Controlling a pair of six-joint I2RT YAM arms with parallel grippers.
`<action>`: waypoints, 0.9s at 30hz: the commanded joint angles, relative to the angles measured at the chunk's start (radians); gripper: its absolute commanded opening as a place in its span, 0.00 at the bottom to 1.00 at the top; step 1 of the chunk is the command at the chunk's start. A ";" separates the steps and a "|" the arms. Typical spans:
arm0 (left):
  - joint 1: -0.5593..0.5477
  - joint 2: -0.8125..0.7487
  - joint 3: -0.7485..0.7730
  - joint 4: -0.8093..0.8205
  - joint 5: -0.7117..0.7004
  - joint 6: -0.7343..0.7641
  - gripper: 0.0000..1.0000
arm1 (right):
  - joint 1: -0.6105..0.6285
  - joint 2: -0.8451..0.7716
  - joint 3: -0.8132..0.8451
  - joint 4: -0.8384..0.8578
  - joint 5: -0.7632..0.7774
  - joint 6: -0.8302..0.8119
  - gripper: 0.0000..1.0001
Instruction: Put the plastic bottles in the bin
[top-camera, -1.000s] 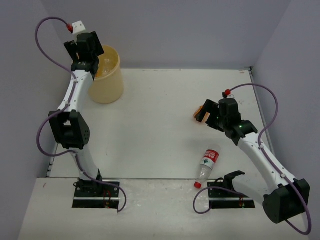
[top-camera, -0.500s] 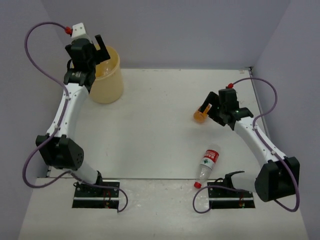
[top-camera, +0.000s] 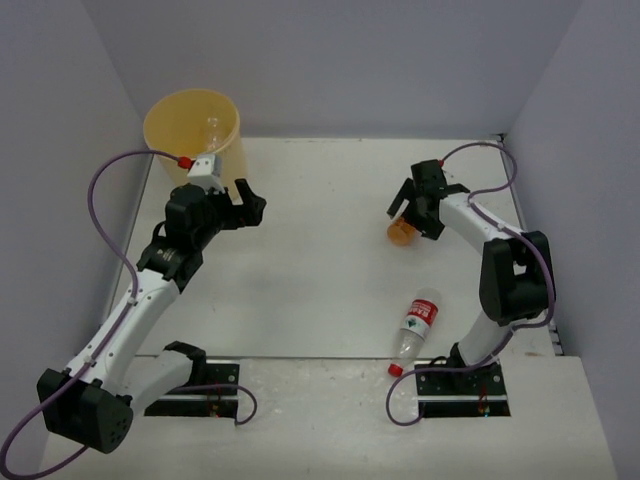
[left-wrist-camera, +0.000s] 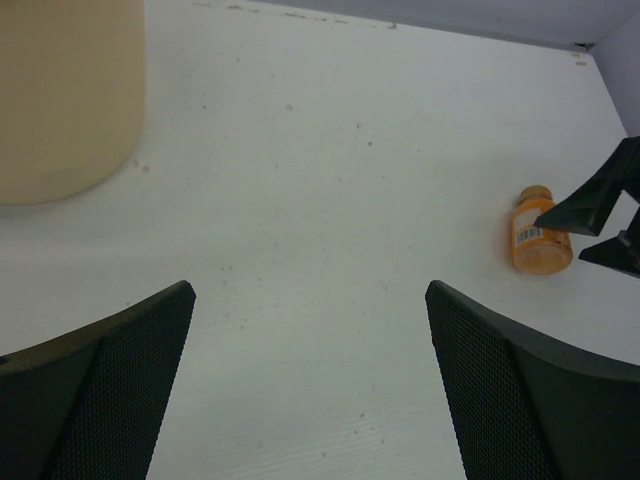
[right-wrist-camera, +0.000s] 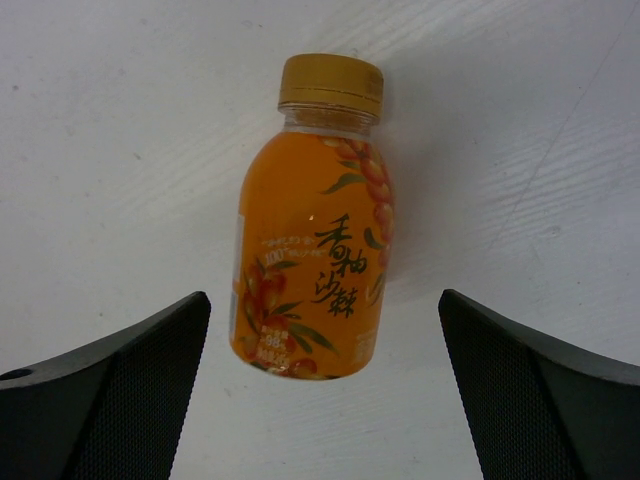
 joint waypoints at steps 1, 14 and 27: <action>0.003 -0.046 -0.005 0.038 0.020 -0.026 1.00 | -0.003 0.040 0.031 -0.027 0.037 -0.010 0.98; 0.003 0.078 0.002 0.052 0.029 -0.037 1.00 | -0.004 0.020 -0.018 0.049 -0.014 -0.125 0.31; -0.038 0.155 -0.031 0.334 0.394 -0.143 1.00 | 0.200 -0.364 -0.240 0.411 -0.657 -0.627 0.17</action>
